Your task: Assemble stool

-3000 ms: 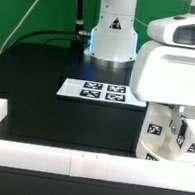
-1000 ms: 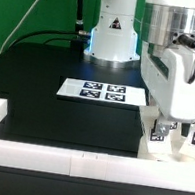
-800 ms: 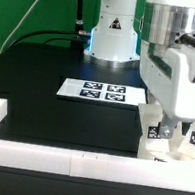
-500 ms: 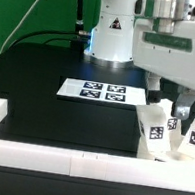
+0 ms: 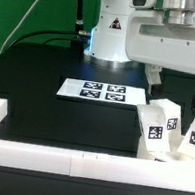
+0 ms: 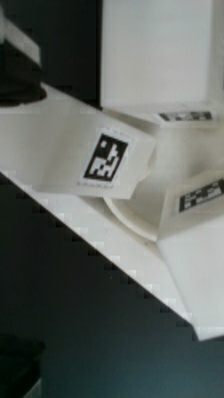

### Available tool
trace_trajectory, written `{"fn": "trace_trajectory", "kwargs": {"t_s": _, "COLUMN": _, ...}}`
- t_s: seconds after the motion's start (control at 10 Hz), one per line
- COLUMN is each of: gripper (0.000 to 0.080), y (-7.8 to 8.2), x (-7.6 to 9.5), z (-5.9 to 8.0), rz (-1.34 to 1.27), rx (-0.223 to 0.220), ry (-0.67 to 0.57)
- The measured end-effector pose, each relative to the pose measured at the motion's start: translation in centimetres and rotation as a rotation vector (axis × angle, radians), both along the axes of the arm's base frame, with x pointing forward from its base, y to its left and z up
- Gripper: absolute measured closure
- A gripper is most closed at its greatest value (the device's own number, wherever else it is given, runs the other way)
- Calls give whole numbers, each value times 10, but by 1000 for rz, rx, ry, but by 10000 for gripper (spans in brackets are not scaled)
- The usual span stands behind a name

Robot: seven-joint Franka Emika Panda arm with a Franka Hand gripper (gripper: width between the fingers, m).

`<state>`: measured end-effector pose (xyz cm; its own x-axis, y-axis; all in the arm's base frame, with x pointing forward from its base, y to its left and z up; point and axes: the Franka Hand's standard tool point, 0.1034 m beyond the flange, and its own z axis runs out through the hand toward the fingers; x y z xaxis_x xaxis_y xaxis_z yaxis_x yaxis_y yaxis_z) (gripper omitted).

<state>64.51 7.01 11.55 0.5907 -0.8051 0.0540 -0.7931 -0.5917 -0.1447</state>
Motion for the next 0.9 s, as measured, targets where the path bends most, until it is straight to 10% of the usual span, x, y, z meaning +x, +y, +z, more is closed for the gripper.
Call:
{"fn": "trace_trajectory", "kwargs": {"t_s": 0.6, "gripper": 151, "y": -30, "x": -3, "z": -4, "rz": -25, "rx": 82, "ry": 11}}
{"fn": "trace_trajectory", "kwargs": {"t_s": 0.9, "gripper": 151, "y": -17, "x": -7, "z": -11, "rz": -29, "rx": 83, "ry": 32}}
